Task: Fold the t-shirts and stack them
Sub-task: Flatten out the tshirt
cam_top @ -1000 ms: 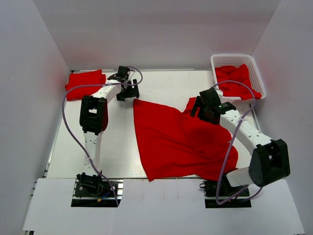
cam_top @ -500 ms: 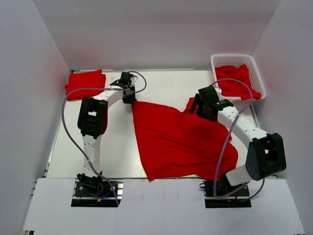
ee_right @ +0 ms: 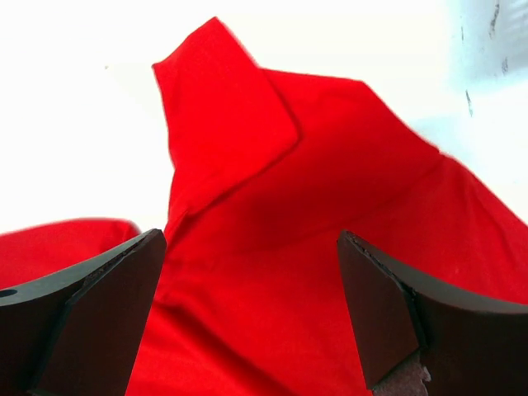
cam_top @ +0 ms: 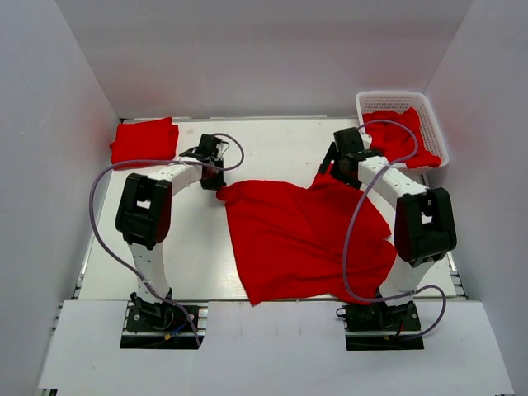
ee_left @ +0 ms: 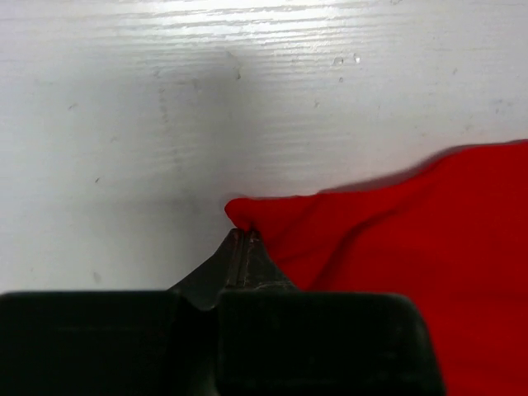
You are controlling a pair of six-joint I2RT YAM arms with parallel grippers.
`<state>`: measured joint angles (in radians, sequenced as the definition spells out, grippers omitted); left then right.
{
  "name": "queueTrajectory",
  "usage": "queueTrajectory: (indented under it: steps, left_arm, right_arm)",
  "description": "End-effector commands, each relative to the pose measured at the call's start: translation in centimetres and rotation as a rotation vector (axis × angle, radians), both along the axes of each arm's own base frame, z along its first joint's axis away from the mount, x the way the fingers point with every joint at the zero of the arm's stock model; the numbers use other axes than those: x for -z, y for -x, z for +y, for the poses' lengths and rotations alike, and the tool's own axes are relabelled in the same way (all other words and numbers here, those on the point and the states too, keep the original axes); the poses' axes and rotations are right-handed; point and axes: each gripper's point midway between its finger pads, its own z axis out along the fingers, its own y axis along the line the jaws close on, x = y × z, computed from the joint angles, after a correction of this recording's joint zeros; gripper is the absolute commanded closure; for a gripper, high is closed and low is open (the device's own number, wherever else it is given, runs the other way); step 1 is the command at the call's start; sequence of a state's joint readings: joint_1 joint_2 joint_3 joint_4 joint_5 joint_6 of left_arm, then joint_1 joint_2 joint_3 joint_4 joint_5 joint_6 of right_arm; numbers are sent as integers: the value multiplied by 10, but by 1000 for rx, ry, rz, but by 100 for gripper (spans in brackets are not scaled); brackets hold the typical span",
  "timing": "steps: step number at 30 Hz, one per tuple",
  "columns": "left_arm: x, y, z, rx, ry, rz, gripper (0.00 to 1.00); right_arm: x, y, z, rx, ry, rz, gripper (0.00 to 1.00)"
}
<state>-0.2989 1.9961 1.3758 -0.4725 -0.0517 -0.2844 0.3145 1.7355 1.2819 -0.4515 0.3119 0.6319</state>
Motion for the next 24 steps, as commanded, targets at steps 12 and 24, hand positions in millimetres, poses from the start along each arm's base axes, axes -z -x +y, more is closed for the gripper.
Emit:
queueTrajectory:
  steps: [12, 24]
  left_arm:
    - [-50, 2, 14, -38, -35, -115, 100]
    - [-50, 5, 18, -55, -51, -101, 100]
  right_arm:
    - [13, -53, 1, -64, -148, -48, 13]
    - [39, -46, 2, -174, -229, 2, 13]
